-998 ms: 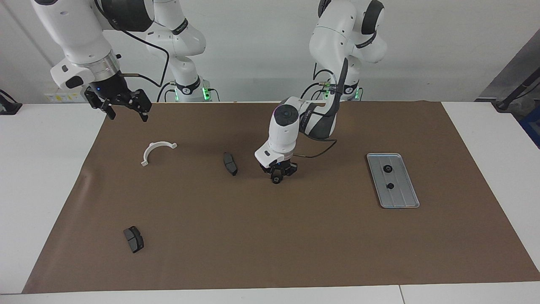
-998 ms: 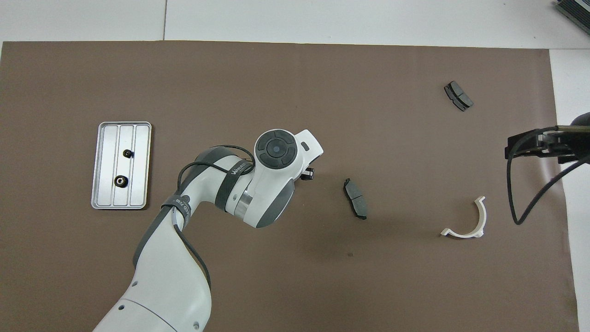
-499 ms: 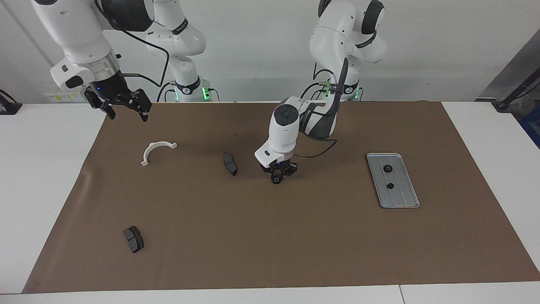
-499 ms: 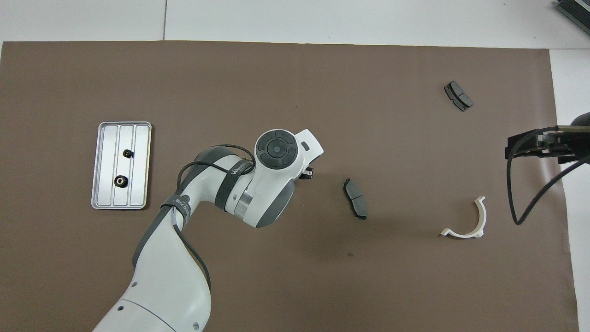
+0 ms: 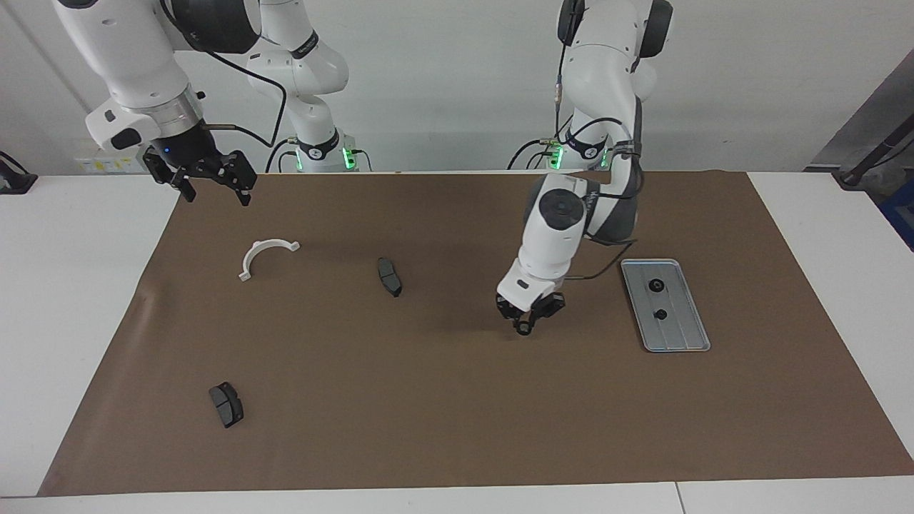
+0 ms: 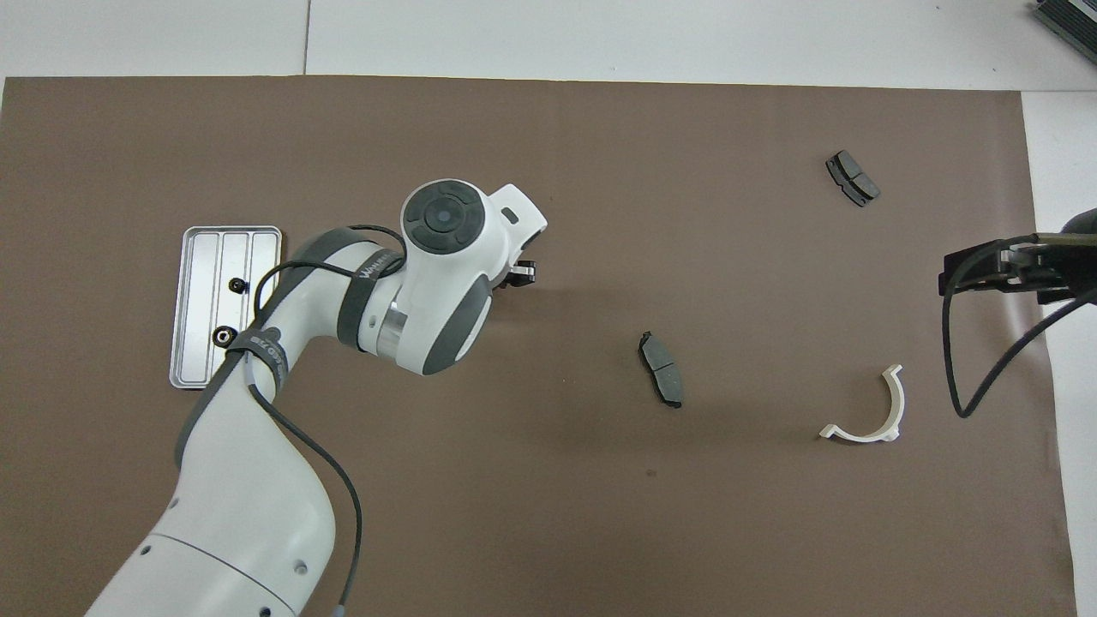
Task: Pick bearing gear from pile to tray
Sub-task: 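Carry the bearing with the left gripper toward the tray, then lower the bearing onto the tray and open the left gripper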
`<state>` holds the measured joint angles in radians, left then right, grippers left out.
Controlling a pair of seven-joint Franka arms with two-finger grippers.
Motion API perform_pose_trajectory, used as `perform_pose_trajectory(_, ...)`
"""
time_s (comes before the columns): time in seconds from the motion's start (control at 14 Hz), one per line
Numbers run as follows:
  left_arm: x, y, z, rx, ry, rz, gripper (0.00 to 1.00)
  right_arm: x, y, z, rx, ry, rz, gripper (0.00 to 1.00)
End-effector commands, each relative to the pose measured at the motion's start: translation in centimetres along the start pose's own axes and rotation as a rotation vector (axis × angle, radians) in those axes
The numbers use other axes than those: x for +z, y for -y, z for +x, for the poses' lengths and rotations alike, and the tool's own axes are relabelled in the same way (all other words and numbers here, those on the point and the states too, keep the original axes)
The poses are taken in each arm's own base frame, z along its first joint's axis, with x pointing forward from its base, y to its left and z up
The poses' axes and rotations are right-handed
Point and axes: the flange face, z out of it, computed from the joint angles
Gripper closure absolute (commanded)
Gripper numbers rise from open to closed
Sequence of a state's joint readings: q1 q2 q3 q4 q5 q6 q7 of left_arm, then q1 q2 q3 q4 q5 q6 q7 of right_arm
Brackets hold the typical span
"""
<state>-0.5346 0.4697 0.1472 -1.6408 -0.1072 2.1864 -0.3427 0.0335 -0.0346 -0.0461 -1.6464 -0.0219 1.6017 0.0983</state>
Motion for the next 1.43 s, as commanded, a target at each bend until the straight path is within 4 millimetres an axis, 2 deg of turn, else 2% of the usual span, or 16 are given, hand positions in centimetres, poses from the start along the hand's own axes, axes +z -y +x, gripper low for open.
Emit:
perform_pose_trajectory(0.0, -4.0, 8.2, 0.0, 0.013, 0.02, 0.002, 0.92, -0.2, -0.1, -0.7, -0.028, 0.007, 0.019, 0.0)
perform_pose_trajectory(0.14, -4.3, 13.9, -1.0, 0.079, 0.057, 0.003, 0.92, -0.2, 0.0, -0.7, -0.029, 0.008, 0.019, 0.0)
perform_pose_trajectory(0.29, -3.4, 18.2, -2.9, 0.117, 0.098, 0.0, 0.92, -0.2, -0.1, -0.7, -0.028, 0.007, 0.019, 0.0)
perform_pose_trajectory(0.5, -1.7, 23.0, -5.5, 0.157, 0.113, -0.009, 0.91, -0.2, -0.1, -0.7, -0.028, 0.007, 0.019, 0.0)
perform_pose_trajectory(0.71, -1.3, 25.5, -6.1, 0.177, 0.121, -0.013, 0.9, -0.2, -0.1, -0.7, -0.028, 0.007, 0.019, 0.0)
perform_pose_trajectory(0.86, -0.9, 25.7, -6.6, 0.171, 0.118, -0.014, 0.85, -0.2, -0.1, -0.7, -0.028, 0.007, 0.019, 0.0)
perform_pose_trajectory(1.0, -0.8, 25.7, -6.7, 0.172, 0.114, -0.012, 0.69, -0.2, -0.1, -0.7, -0.026, 0.007, 0.019, 0.0)
perform_pose_trajectory(1.07, -0.8, 25.7, -6.7, 0.171, 0.114, -0.013, 0.56, -0.2, -0.1, -0.7, -0.028, 0.007, 0.019, 0.0)
perform_pose_trajectory(1.14, -0.8, 25.7, -6.7, 0.172, 0.114, -0.012, 0.36, -0.2, -0.1, -0.7, -0.028, 0.007, 0.019, 0.0)
perform_pose_trajectory(1.21, -0.8, 25.6, -6.7, 0.171, 0.114, -0.013, 0.28, -0.2, -0.1, -0.7, -0.026, 0.007, 0.019, 0.0)
perform_pose_trajectory(1.35, -1.6, 25.3, -6.3, 0.171, 0.1, -0.013, 0.25, -0.2, -0.1, -0.7, -0.028, 0.007, 0.019, 0.0)
